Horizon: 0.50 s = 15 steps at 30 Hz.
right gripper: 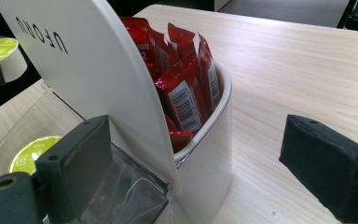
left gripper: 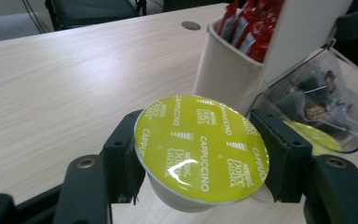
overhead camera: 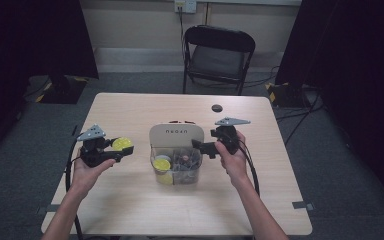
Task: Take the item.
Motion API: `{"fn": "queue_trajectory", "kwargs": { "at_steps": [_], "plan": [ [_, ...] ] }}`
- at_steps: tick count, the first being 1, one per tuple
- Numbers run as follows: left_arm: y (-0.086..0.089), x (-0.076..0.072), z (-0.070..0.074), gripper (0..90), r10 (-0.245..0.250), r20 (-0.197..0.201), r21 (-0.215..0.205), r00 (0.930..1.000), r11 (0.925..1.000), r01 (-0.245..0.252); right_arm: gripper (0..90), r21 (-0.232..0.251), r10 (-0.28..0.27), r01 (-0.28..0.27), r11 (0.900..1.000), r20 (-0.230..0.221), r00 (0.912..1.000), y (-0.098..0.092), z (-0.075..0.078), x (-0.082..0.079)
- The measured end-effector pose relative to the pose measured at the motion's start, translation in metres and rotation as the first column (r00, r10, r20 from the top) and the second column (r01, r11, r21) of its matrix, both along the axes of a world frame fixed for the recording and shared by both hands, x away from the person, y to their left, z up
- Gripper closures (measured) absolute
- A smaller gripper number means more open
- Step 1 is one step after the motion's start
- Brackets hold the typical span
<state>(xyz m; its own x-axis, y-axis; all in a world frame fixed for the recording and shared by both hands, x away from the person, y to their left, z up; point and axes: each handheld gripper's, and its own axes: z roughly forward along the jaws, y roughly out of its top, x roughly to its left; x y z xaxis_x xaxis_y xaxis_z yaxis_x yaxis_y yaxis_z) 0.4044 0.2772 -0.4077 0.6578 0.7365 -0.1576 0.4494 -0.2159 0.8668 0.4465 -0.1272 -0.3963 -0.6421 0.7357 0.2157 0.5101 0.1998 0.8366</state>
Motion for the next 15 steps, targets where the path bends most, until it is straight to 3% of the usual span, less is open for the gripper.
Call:
{"fn": "queue_trajectory", "kwargs": {
  "at_steps": [15],
  "plan": [
    [0.016,0.012,-0.032,39.6,0.042,-0.06,0.051,0.9973,0.9979,-0.039,8.7,-0.002,-0.002,0.002,1.0,0.001,1.0,0.0,0.0,0.0]
  ]
}}
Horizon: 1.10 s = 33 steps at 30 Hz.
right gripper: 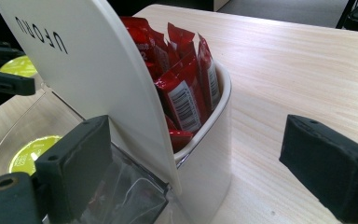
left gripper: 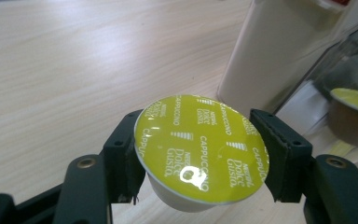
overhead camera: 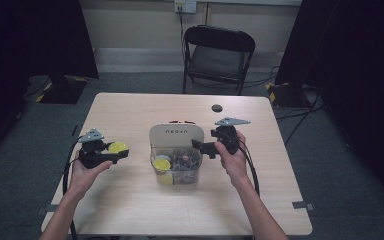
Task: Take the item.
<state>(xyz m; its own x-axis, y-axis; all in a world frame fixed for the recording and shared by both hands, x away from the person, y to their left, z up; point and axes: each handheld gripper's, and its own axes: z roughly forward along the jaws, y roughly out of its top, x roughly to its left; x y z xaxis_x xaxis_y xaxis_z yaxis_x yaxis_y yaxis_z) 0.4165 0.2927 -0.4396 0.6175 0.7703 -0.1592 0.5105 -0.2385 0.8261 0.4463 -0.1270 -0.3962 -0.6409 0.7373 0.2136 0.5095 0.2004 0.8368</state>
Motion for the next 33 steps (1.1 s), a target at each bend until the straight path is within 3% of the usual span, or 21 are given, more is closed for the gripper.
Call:
{"fn": "queue_trajectory", "kwargs": {
  "at_steps": [7,19,24,33],
  "plan": [
    [0.003,0.008,-0.019,39.5,0.018,-0.039,0.023,0.9991,0.9996,-0.017,8.7,0.001,-0.001,0.001,1.0,0.0,1.0,0.0,0.0,0.0],
    [-0.002,0.021,-0.043,39.5,0.004,-0.088,0.072,0.9961,0.9974,0.003,8.3,-0.001,0.0,0.0,1.0,-0.001,1.0,0.0,-0.001,0.0],
    [-0.006,0.022,-0.049,39.5,0.0,-0.098,0.099,0.9952,0.9951,0.01,8.3,-0.002,0.001,-0.001,1.0,-0.001,1.0,0.0,0.0,0.0],
    [-0.011,0.024,-0.054,39.3,-0.002,-0.112,0.104,0.9937,0.9945,0.014,8.4,-0.004,0.0,0.001,1.0,0.002,1.0,0.0,0.0,0.0]
  ]
}}
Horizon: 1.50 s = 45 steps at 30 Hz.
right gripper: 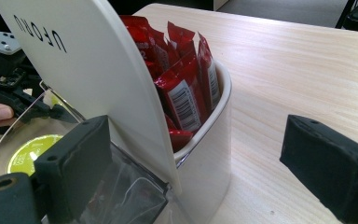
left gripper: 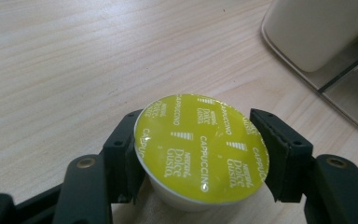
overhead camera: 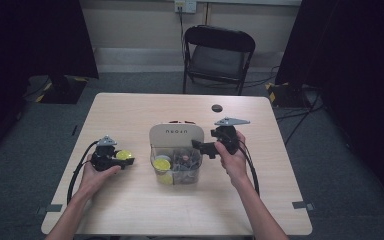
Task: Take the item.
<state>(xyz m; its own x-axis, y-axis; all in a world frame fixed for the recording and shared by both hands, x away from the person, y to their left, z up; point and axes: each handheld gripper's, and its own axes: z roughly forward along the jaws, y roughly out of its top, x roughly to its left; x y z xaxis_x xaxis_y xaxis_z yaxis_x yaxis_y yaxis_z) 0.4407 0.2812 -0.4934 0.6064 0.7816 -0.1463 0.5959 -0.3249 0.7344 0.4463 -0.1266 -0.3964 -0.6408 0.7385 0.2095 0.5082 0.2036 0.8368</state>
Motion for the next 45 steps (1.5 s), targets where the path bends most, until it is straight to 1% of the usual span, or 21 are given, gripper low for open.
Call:
{"fn": "queue_trajectory", "kwargs": {
  "at_steps": [3,5,7,10,11,12,17,20,24,27,29,32,34,37,38,39,40,41,42,43,45],
  "plan": [
    [0.0,0.0,0.0,39.1,0.001,0.002,0.004,1.0,1.0,-0.001,8.4,0.0,0.0,0.0,1.0,0.0,1.0,0.0,0.0,0.0],
    [0.0,0.0,0.0,38.4,0.008,0.001,-0.003,1.0,1.0,-0.008,8.3,0.002,0.002,-0.002,1.0,-0.002,1.0,0.0,0.0,0.0],
    [0.001,0.001,0.0,33.3,0.011,-0.007,-0.016,0.9999,0.9998,-0.011,8.3,0.0,0.001,-0.001,1.0,0.0,1.0,0.0,0.0,0.0],
    [0.002,0.0,0.001,28.3,0.013,-0.011,-0.017,0.9999,0.9998,-0.013,8.4,0.002,-0.001,0.001,1.0,-0.001,1.0,0.0,0.0,0.0],
    [0.003,0.0,0.001,27.0,0.016,-0.01,-0.026,0.9998,0.9995,-0.017,8.4,0.0,-0.001,0.001,1.0,0.0,1.0,0.0,0.0,0.0],
    [0.003,-0.001,0.002,26.5,0.015,-0.009,-0.036,0.9998,0.9992,-0.016,8.4,0.0,-0.001,0.001,1.0,0.0,1.0,0.0,0.0,0.0],
    [0.004,-0.003,0.006,24.5,0.012,0.002,-0.045,0.9999,0.9989,-0.012,8.1,0.004,0.002,-0.002,1.0,-0.004,1.0,0.0,0.0,0.0],
    [0.007,-0.005,0.009,22.7,0.016,0.003,-0.048,0.9999,0.9987,-0.016,8.1,0.003,0.002,-0.002,1.0,-0.005,1.0,0.0,0.0,0.0],
    [0.01,-0.01,0.012,22.3,0.028,0.013,-0.073,0.9995,0.9969,-0.028,8.1,0.003,0.005,-0.005,1.0,-0.006,1.0,0.0,0.0,0.001],
    [0.013,-0.015,0.015,20.3,0.042,0.016,-0.07,0.999,0.9967,-0.04,8.1,-0.001,0.005,-0.005,1.0,-0.003,1.0,0.0,0.0,0.001],
    [0.015,-0.02,0.016,20.3,0.047,0.017,-0.079,0.9988,0.9958,-0.045,8.1,0.0,0.005,-0.005,1.0,-0.003,1.0,0.001,0.0,0.001],
    [0.017,-0.027,0.016,20.3,0.046,0.02,-0.064,0.9987,0.9969,-0.045,8.1,-0.005,0.005,-0.005,1.0,-0.001,1.0,0.001,0.001,0.001],
    [0.018,-0.032,0.015,20.3,0.042,0.005,-0.044,0.9991,0.9981,-0.042,8.3,-0.008,0.003,-0.003,1.0,0.0,1.0,0.002,0.001,0.001],
    [0.021,-0.041,0.015,20.1,0.049,0.019,-0.028,0.9986,0.9984,-0.049,8.4,-0.004,0.006,-0.006,1.0,-0.001,1.0,0.001,0.001,0.001],
    [0.022,-0.044,0.014,20.2,0.05,0.011,-0.025,0.9987,0.9984,-0.05,8.5,-0.006,0.002,-0.002,1.0,0.001,1.0,0.002,0.001,0.0],
    [0.023,-0.046,0.013,20.1,0.041,-0.004,-0.007,0.9992,0.9991,-0.041,9.1,-0.006,0.001,-0.001,1.0,0.001,1.0,0.002,0.001,0.0],
    [0.023,-0.048,0.012,20.1,0.041,-0.003,-0.005,0.9991,0.9991,-0.041,10.3,-0.006,0.002,-0.002,1.0,0.004,1.0,0.003,0.002,-0.001],
    [0.024,-0.053,0.011,20.2,0.041,0.006,0.012,0.9991,0.9991,-0.041,11.6,-0.007,0.003,-0.003,1.0,0.006,1.0,0.003,0.002,-0.001],
    [0.025,-0.055,0.011,20.4,0.043,0.008,0.016,0.9991,0.9989,-0.043,12.7,-0.008,0.007,-0.007,1.0,0.012,0.9999,0.003,0.002,-0.002],
    [0.026,-0.057,0.009,20.5,0.044,0.005,0.008,0.999,0.999,-0.044,13.0,-0.008,0.009,-0.009,1.0,0.015,0.9998,0.004,0.003,-0.002],
    [0.026,-0.06,0.006,20.5,0.048,-0.006,0.013,0.9988,0.9988,-0.048,13.5,0.002,0.013,-0.013,1.0,0.011,0.9998,0.004,0.003,-0.001]
  ]
}}
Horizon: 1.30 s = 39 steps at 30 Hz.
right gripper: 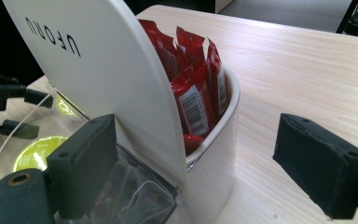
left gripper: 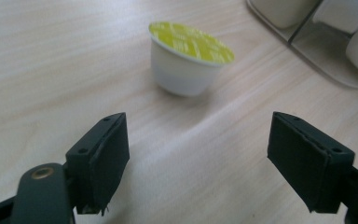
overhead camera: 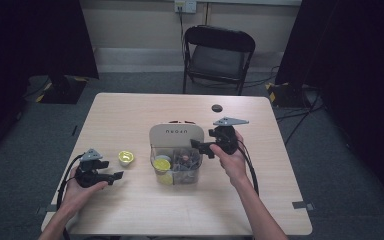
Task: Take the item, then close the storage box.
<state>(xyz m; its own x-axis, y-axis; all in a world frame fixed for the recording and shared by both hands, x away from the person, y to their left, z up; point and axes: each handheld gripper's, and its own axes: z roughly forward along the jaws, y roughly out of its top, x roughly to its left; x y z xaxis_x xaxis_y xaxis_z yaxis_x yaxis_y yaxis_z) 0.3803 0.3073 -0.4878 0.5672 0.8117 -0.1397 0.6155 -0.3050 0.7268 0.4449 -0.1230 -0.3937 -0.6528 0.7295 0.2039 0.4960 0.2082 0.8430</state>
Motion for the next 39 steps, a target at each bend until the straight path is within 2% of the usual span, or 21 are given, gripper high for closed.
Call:
{"fn": "queue_trajectory", "kwargs": {
  "at_steps": [1,3,6,8,12,13,17,19,23,27,39],
  "plan": [
    [0.0,-0.001,-0.002,20.5,-0.009,-0.005,0.015,0.9999,0.9998,0.01,13.8,0.001,0.004,-0.004,1.0,0.0,1.0,0.0,0.0,0.0],
    [0.0,-0.004,-0.007,20.5,-0.006,-0.009,0.021,0.9999,0.9998,0.006,13.8,0.001,0.004,-0.004,1.0,0.002,1.0,0.0,0.0,0.0],
    [0.0,-0.007,-0.008,20.4,-0.009,0.012,0.039,0.9999,0.9992,0.008,14.5,0.0,0.007,-0.007,1.0,0.001,1.0,0.001,0.001,0.0],
    [-0.001,-0.009,-0.01,20.4,-0.001,0.034,0.043,0.9994,0.9991,-0.001,16.3,0.004,0.016,-0.016,1.0,0.006,0.9999,0.001,0.002,0.0],
    [-0.005,-0.013,-0.013,20.2,-0.024,0.086,0.107,0.996,0.9941,0.015,21.9,0.01,0.017,-0.017,1.0,0.014,0.9998,0.001,0.006,-0.002],
    [-0.006,-0.014,-0.014,20.2,-0.016,0.092,0.098,0.9956,0.9952,0.007,24.6,0.016,0.02,-0.02,1.0,0.019,0.9996,0.001,0.008,-0.003],
    [-0.006,-0.013,-0.014,19.7,-0.014,0.092,0.102,0.9957,0.9948,0.004,30.8,0.031,0.02,-0.021,0.999,0.032,0.9993,-0.001,0.014,-0.005],
    [-0.006,-0.013,-0.014,19.2,-0.009,0.092,0.105,0.9957,0.9945,-0.001,35.4,0.053,0.035,-0.036,0.998,0.031,0.9989,-0.002,0.016,-0.005],
    [-0.006,-0.013,-0.014,16.9,0.003,0.091,0.113,0.9958,0.9935,-0.013,43.7,0.058,0.048,-0.05,0.997,0.037,0.9982,0.0,0.018,-0.007],
    [-0.006,-0.012,-0.014,16.1,0.012,0.087,0.104,0.9961,0.9943,-0.021,50.6,0.06,0.057,-0.059,0.996,0.04,0.9976,0.002,0.018,-0.01],
    [-0.006,-0.011,-0.014,15.7,0.02,0.088,0.106,0.9959,0.994,-0.029,53.1,0.066,0.085,-0.088,0.994,0.053,0.995,0.002,0.022,-0.019]
  ]
}}
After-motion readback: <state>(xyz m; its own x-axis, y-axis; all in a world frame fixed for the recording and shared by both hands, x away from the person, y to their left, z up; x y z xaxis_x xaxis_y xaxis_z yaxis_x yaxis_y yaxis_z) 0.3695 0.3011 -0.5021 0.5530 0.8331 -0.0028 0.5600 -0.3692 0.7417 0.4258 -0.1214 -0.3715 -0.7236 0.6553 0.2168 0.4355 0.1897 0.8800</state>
